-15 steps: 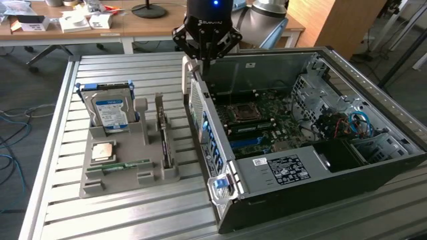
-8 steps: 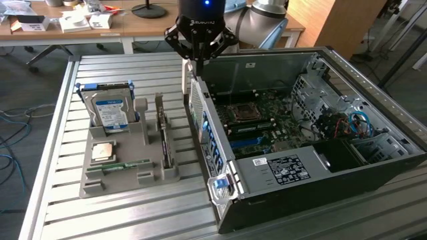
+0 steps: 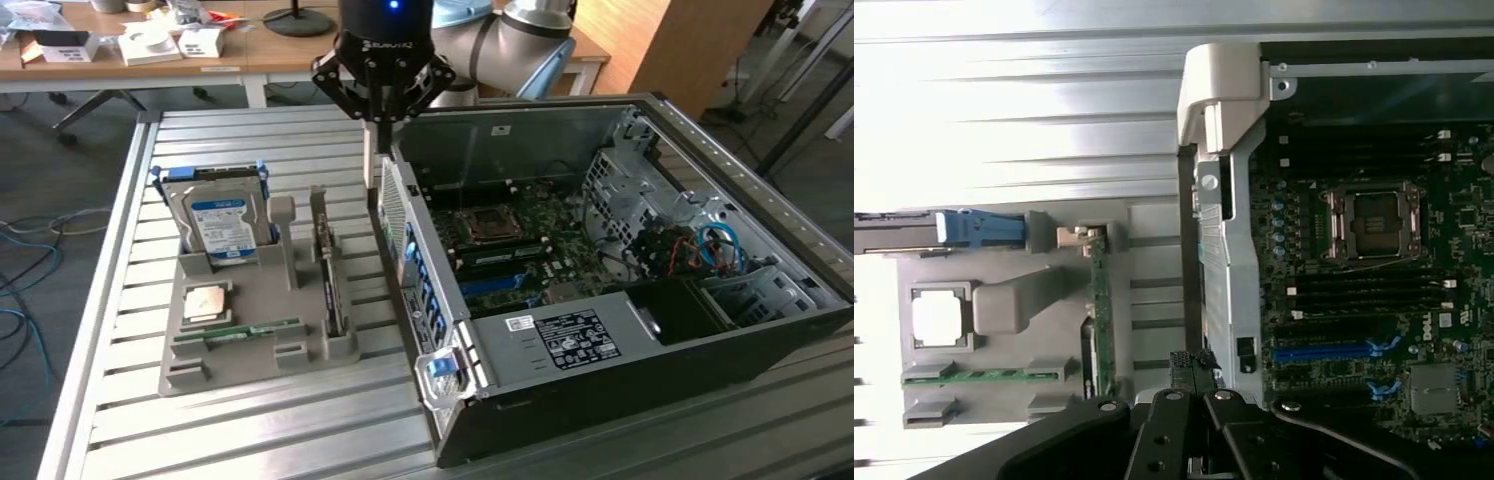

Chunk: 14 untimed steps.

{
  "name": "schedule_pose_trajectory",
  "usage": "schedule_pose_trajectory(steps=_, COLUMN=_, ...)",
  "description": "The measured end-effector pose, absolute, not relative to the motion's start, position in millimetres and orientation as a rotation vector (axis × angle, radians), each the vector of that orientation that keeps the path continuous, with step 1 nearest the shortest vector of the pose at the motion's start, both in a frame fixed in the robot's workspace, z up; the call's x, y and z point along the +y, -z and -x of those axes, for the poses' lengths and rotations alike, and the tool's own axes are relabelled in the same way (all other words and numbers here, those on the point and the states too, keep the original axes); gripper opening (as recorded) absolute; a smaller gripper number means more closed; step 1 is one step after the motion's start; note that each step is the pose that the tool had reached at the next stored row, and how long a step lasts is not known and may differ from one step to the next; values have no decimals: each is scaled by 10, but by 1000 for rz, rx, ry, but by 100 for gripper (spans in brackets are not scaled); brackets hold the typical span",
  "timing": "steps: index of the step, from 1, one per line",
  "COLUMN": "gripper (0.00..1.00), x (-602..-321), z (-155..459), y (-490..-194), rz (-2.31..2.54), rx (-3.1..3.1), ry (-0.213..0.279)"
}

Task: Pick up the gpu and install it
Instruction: 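Reach for the gpu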

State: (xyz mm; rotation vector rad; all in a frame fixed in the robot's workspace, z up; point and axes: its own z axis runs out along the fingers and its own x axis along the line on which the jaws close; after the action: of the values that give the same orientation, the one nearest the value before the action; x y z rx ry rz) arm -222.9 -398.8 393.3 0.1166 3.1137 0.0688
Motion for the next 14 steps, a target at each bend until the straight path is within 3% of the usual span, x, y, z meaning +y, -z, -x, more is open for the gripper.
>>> schedule_pose_trajectory(steps=14, gripper=11, x=-3984, z=2510, y=-3933, rz=-117, rx=3114, ry=-69)
